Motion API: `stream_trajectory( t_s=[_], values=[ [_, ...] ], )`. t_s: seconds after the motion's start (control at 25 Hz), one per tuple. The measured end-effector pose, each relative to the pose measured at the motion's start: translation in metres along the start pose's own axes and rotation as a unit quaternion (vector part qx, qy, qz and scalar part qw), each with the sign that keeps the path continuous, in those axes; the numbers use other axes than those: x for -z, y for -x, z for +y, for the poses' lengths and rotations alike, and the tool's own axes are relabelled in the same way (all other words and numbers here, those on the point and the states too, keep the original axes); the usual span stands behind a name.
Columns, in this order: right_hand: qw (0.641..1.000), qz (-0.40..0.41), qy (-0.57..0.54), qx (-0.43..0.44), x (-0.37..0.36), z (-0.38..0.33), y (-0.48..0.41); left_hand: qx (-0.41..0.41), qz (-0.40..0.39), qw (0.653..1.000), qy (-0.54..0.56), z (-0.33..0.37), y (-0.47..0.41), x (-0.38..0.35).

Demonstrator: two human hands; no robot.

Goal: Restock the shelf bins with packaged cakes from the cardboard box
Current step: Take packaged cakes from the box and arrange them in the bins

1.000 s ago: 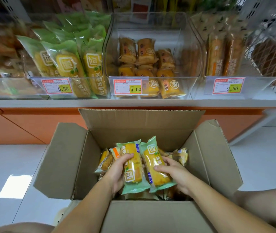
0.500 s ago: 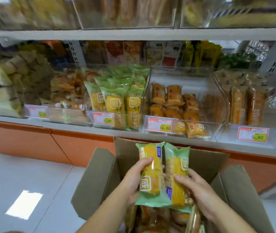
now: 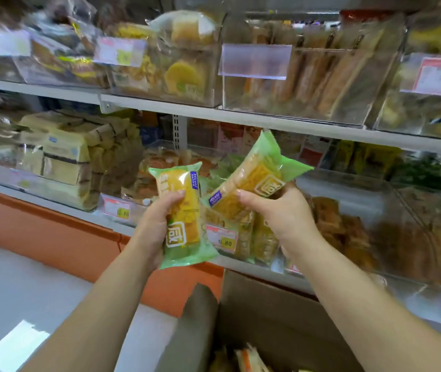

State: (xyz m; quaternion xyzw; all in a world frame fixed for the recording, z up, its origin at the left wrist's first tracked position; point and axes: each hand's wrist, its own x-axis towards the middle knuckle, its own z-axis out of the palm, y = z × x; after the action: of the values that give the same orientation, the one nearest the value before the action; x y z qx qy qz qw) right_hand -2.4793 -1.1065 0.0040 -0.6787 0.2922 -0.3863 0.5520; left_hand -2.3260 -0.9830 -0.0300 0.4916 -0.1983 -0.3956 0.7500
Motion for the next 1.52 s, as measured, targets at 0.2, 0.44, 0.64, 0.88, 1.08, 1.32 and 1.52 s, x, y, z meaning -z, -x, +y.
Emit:
stream_trajectory(
  t_s=[0.2, 0.44, 0.64, 0.88, 1.08, 1.32, 1.52],
  values=[
    [0.974, 0.01, 0.222, 0.041, -0.047, 0.02, -0.027, 0.031, 0.018, 0.999, 0.001, 0.001, -0.03, 0.036],
    [0.938, -0.049, 0.344, 0.008, -0.051, 0.019, -0.043, 0.04, -0.054, 0.996, 0.053, 0.008, -0.06, 0.048],
    [0.914, -0.046, 0.377, 0.14, -0.028, -0.026, -0.051, 0.058, -0.093, 0.992, 0.065, 0.0, -0.073, 0.053],
    [0.793, -0.123, 0.567, 0.185, -0.039, -0.018, -0.069, 0.054, -0.104, 0.987, 0.108, 0.003, -0.08, 0.059],
    [0.783, -0.14, 0.572, 0.201, -0.045, -0.007, -0.075, 0.057, -0.105, 0.987, 0.108, 0.004, -0.081, 0.06],
    [0.786, -0.163, 0.567, 0.186, -0.055, 0.017, -0.075, 0.064, -0.116, 0.985, 0.114, 0.002, -0.079, 0.059],
    [0.772, -0.178, 0.585, 0.175, -0.062, 0.018, -0.08, 0.066, -0.101, 0.988, 0.099, 0.001, -0.081, 0.06]
  ],
)
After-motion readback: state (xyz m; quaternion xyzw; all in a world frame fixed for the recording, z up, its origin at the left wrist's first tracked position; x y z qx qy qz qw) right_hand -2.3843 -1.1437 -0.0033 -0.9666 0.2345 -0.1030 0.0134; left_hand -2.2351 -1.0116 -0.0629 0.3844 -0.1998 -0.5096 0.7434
